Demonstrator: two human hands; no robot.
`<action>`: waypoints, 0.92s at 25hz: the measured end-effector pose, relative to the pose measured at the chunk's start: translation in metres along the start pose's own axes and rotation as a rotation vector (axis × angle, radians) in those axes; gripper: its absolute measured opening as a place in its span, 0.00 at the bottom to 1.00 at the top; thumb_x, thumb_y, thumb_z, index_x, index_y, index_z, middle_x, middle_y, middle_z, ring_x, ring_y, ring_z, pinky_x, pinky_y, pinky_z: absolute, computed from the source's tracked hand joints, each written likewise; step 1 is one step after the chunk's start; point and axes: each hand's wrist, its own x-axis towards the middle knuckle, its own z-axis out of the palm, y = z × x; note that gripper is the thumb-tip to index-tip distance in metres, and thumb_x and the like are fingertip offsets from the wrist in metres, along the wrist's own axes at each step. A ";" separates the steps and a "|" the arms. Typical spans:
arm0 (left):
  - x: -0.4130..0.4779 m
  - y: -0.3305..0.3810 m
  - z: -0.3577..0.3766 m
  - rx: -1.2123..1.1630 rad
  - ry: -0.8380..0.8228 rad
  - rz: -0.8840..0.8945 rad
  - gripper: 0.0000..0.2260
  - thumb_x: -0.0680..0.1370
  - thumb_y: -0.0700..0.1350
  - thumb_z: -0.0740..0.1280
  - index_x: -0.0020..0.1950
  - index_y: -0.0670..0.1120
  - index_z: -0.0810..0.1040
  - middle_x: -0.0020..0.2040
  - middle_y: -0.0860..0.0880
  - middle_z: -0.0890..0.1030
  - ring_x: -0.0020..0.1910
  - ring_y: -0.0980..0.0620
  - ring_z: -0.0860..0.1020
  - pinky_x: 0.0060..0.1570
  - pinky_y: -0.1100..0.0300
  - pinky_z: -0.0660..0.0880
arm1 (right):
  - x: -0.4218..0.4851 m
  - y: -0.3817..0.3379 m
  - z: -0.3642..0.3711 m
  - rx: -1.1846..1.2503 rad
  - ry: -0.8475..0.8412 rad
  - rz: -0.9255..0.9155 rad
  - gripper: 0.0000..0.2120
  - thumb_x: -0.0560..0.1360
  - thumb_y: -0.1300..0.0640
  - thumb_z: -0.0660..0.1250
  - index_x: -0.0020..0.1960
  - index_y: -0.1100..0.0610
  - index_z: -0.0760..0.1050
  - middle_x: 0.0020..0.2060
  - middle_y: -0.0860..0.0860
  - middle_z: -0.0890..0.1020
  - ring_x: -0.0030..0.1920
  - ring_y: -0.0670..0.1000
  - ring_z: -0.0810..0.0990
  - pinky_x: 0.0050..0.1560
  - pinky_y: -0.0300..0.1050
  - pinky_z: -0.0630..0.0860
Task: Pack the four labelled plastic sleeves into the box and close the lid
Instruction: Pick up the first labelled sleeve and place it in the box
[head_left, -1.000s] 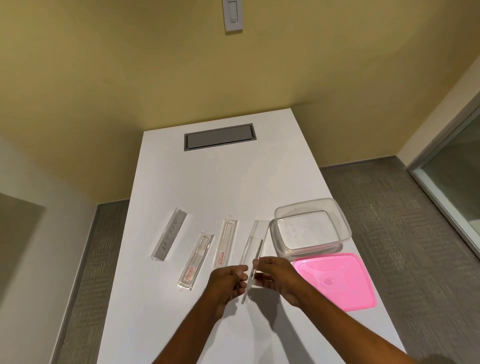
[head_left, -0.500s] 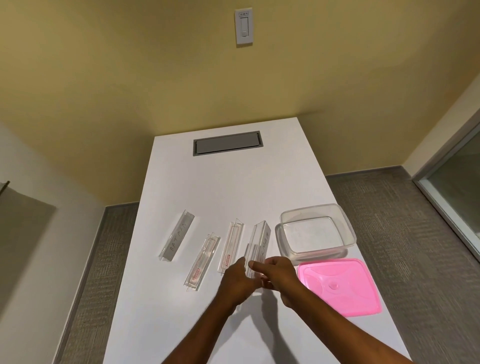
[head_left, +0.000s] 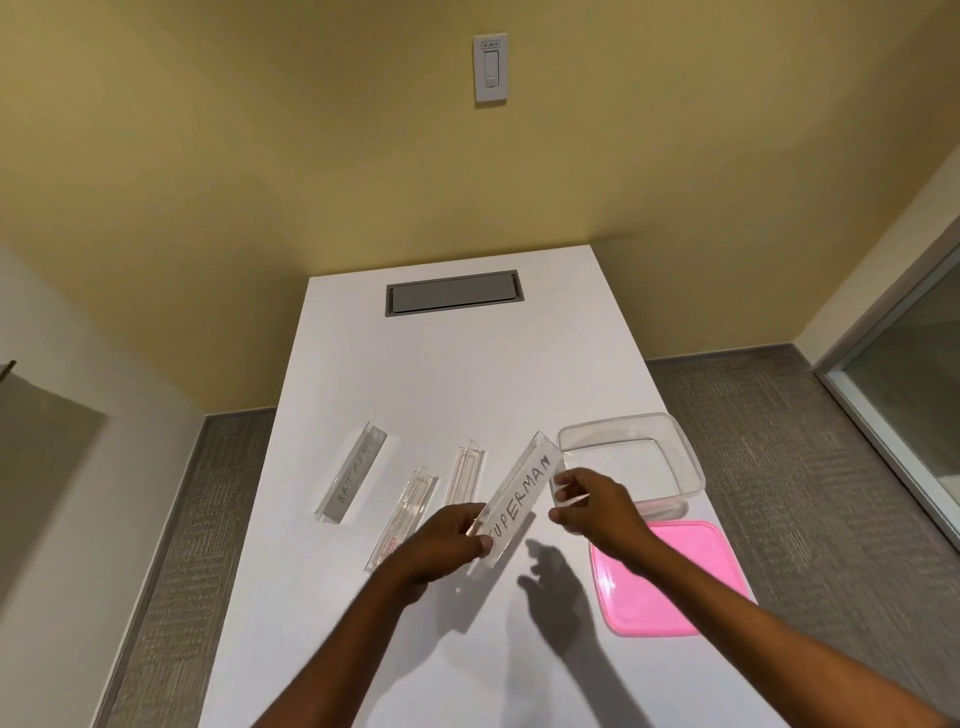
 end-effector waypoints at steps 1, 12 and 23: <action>0.001 0.003 -0.004 0.011 -0.019 0.013 0.19 0.82 0.37 0.67 0.71 0.48 0.82 0.67 0.46 0.86 0.69 0.41 0.82 0.74 0.44 0.78 | 0.004 0.000 -0.012 -0.107 0.024 -0.069 0.26 0.73 0.65 0.81 0.68 0.54 0.78 0.57 0.53 0.84 0.47 0.51 0.86 0.48 0.52 0.87; 0.027 0.049 -0.013 0.192 -0.198 0.078 0.25 0.82 0.38 0.66 0.63 0.70 0.81 0.64 0.52 0.87 0.55 0.56 0.82 0.57 0.67 0.79 | 0.040 -0.016 -0.106 -0.685 -0.205 -0.358 0.39 0.67 0.61 0.84 0.75 0.45 0.76 0.69 0.42 0.81 0.65 0.46 0.79 0.59 0.45 0.81; 0.095 0.096 0.037 0.711 0.069 0.270 0.32 0.70 0.53 0.83 0.72 0.50 0.80 0.61 0.49 0.83 0.58 0.48 0.81 0.47 0.57 0.74 | 0.049 0.011 -0.168 -0.604 -0.136 -0.265 0.29 0.69 0.64 0.84 0.67 0.51 0.82 0.60 0.48 0.86 0.55 0.49 0.84 0.53 0.51 0.86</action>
